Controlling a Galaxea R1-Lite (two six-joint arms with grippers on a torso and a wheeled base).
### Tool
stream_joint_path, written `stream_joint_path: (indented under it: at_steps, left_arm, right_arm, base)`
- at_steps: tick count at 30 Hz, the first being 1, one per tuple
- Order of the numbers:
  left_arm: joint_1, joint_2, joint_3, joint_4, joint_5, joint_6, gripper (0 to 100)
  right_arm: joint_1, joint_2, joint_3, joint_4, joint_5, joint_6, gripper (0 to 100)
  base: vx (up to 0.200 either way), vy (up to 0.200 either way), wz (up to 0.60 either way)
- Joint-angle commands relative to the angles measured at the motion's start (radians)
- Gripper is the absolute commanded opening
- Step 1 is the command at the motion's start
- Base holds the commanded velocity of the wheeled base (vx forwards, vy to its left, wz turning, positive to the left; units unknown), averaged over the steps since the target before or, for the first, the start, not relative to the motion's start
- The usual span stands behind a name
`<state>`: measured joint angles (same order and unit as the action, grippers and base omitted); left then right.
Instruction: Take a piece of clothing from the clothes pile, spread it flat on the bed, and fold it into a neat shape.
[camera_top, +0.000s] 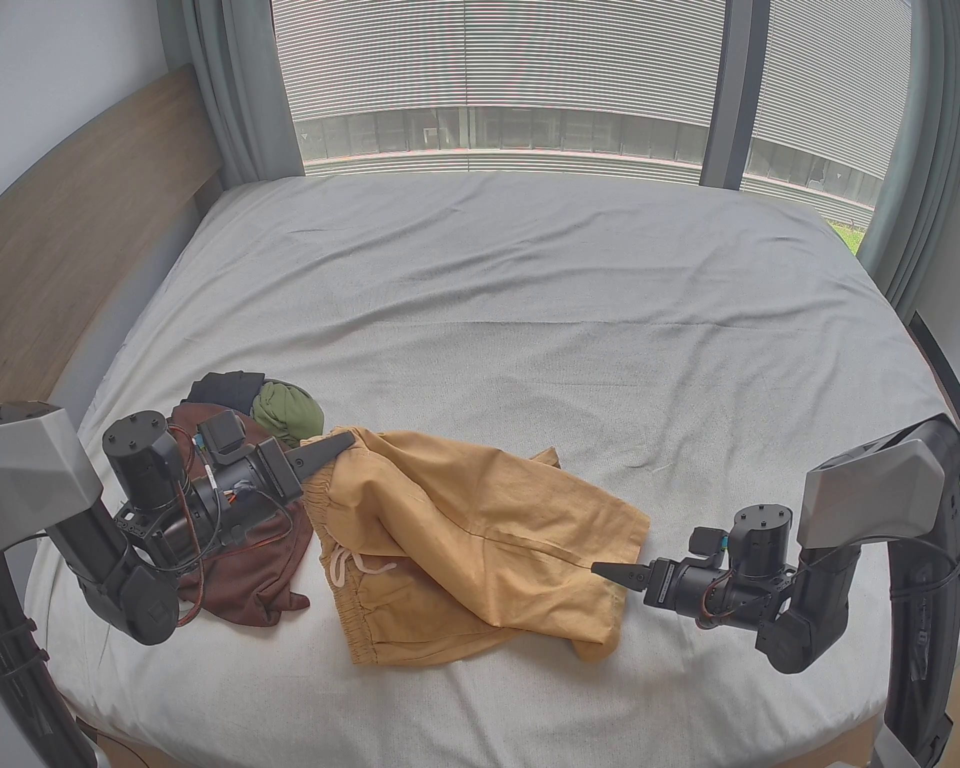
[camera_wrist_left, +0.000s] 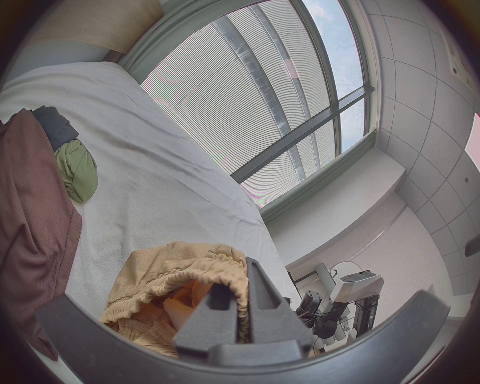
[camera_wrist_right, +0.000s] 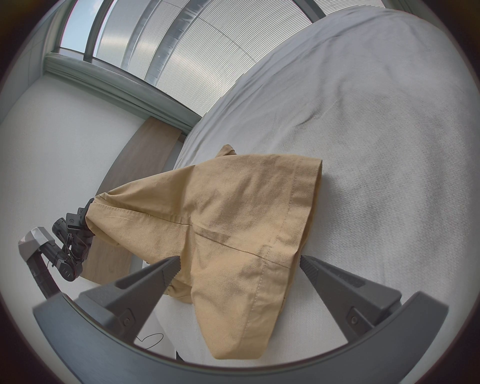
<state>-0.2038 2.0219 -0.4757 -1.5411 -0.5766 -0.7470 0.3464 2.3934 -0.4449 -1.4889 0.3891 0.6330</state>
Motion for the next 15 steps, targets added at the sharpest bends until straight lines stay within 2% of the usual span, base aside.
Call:
stream_joint_path:
  at_steps: [1,15]
  left_arm:
    - [0.000,-0.003,0.000,-0.001,0.000,-0.002,0]
    - [0.000,-0.005,0.000,-0.001,0.000,-0.002,0]
  right_arm:
    - [0.011,0.066,-0.003,-0.031,-0.003,-0.001,100]
    - [0.034,0.055,-0.020,-0.051,-0.003,0.031,100]
  base:
    - [0.000,0.000,0.00]
    - [0.000,0.000,0.00]
